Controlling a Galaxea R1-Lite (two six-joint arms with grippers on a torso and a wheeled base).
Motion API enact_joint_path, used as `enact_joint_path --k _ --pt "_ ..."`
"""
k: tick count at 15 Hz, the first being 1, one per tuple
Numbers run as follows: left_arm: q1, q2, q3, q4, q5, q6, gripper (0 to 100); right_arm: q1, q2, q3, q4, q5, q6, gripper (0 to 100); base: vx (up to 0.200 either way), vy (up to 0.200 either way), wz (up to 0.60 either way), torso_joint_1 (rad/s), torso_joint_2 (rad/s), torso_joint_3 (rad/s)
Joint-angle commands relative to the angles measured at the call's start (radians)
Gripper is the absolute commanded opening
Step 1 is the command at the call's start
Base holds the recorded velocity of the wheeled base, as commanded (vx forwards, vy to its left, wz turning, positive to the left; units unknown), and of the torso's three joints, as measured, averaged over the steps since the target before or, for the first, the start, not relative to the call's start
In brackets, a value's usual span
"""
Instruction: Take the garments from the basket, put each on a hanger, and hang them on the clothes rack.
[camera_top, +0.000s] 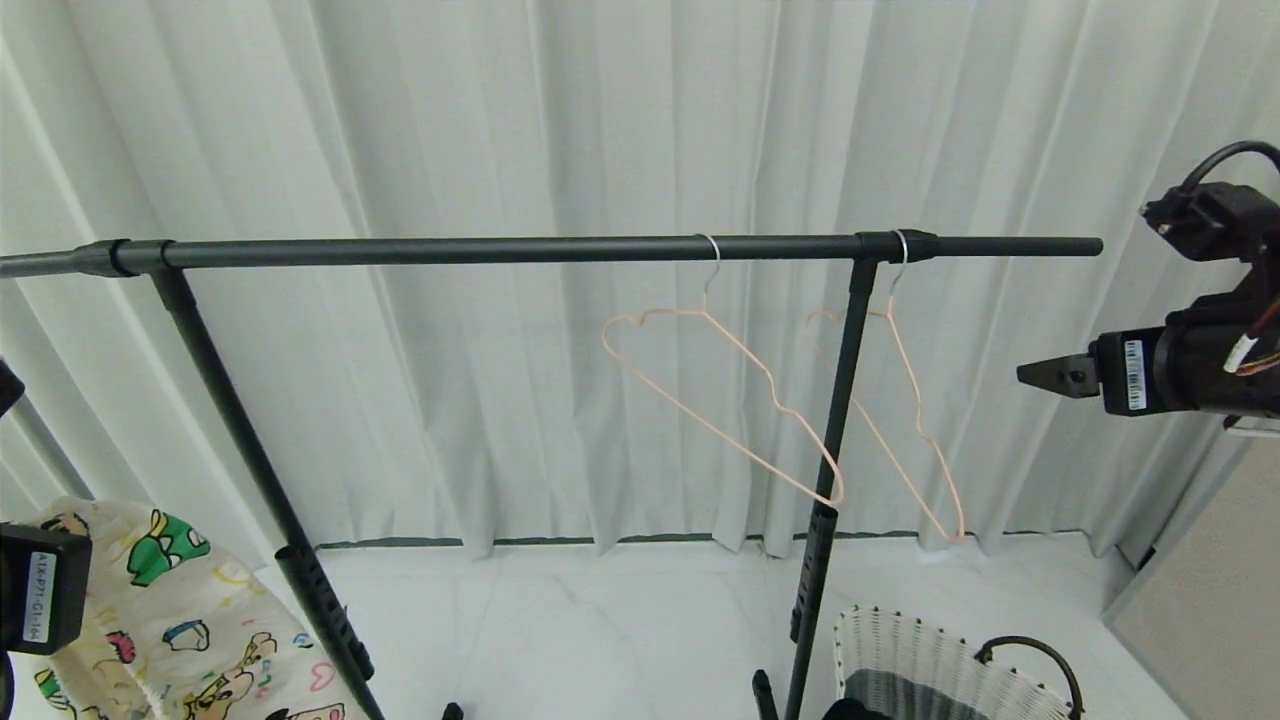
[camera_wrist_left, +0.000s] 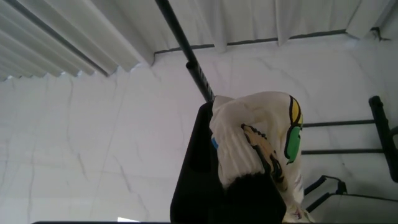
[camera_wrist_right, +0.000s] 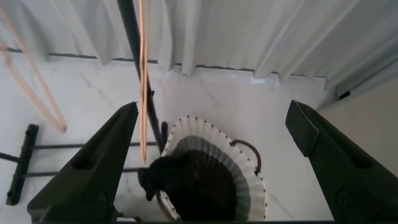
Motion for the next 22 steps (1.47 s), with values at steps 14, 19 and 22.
enact_joint_path --k 14,19,22 --pt "-0.001 -0.027 0.041 -0.021 0.002 0.001 0 -0.013 0.369 0.046 -0.298 0.163 0.019 100 0.0 0.0 0.0 0.0 0.0 0.0" --pt "0.0 -0.031 0.044 -0.021 0.002 0.001 0 -0.045 0.422 0.041 -0.347 0.244 -0.044 100 0.0 0.0 0.0 0.0 0.0 0.0" --pt "0.0 -0.031 0.053 -0.023 0.002 0.001 0 -0.042 0.429 0.041 -0.347 0.251 -0.045 100 0.0 0.0 0.0 0.0 0.0 0.0"
